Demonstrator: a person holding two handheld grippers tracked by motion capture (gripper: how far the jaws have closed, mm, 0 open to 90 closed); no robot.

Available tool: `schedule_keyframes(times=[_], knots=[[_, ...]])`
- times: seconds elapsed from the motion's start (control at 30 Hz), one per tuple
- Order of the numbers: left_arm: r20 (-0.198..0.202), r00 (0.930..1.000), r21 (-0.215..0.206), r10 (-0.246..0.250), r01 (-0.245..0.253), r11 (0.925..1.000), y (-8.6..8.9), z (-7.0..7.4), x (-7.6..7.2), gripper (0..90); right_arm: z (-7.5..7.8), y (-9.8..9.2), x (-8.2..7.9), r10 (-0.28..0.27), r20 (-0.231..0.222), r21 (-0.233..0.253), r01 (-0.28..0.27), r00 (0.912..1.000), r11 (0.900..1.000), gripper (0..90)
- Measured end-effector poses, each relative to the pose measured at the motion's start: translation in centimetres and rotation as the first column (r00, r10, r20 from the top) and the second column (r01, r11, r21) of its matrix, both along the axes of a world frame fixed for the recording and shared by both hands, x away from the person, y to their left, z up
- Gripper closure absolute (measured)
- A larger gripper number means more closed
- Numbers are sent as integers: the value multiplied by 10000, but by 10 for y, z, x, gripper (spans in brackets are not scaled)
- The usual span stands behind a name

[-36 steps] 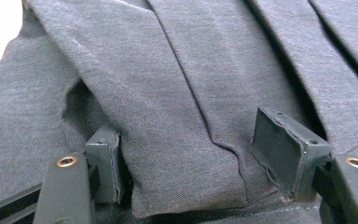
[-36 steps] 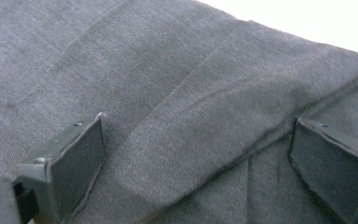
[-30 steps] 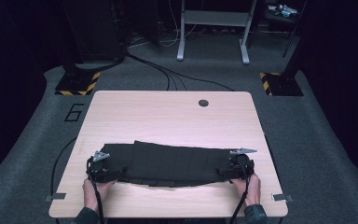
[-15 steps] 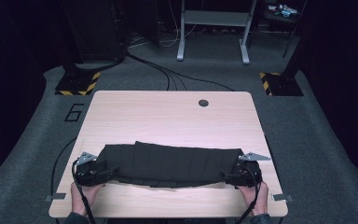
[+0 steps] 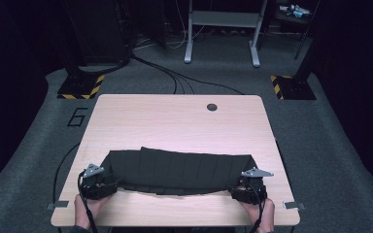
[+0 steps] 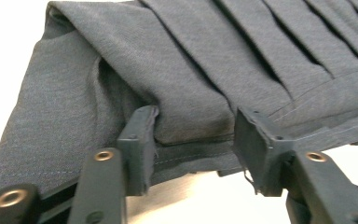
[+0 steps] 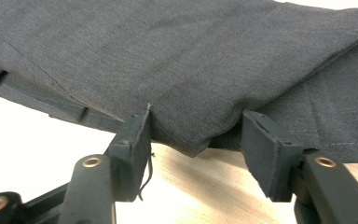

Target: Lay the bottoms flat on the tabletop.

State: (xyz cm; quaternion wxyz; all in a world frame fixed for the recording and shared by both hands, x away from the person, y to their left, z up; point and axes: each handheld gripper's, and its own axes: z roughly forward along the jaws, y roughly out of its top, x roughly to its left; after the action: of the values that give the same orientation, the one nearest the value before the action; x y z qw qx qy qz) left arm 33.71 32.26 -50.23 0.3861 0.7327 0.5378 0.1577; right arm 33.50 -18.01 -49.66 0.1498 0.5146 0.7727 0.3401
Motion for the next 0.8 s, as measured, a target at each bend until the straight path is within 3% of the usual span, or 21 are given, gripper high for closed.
schedule_keyframes(times=[0.13,0.33,0.47,0.8], knots=[[-53,9999,196,118,-117,9997,-1,-2,0,623,-1,0,0,-10,142,-4,10,9999,10000,558],[200,9996,546,179,-190,9983,-2,-5,0,763,-6,3,-1,-63,282,-59,65,9996,10000,723],[393,9992,739,32,-61,9973,-1,-2,-2,813,-3,3,-4,-65,500,-148,73,9987,9999,754],[585,9979,493,-276,247,9985,1,14,-5,849,12,0,-7,-132,896,108,122,9959,9999,761]])
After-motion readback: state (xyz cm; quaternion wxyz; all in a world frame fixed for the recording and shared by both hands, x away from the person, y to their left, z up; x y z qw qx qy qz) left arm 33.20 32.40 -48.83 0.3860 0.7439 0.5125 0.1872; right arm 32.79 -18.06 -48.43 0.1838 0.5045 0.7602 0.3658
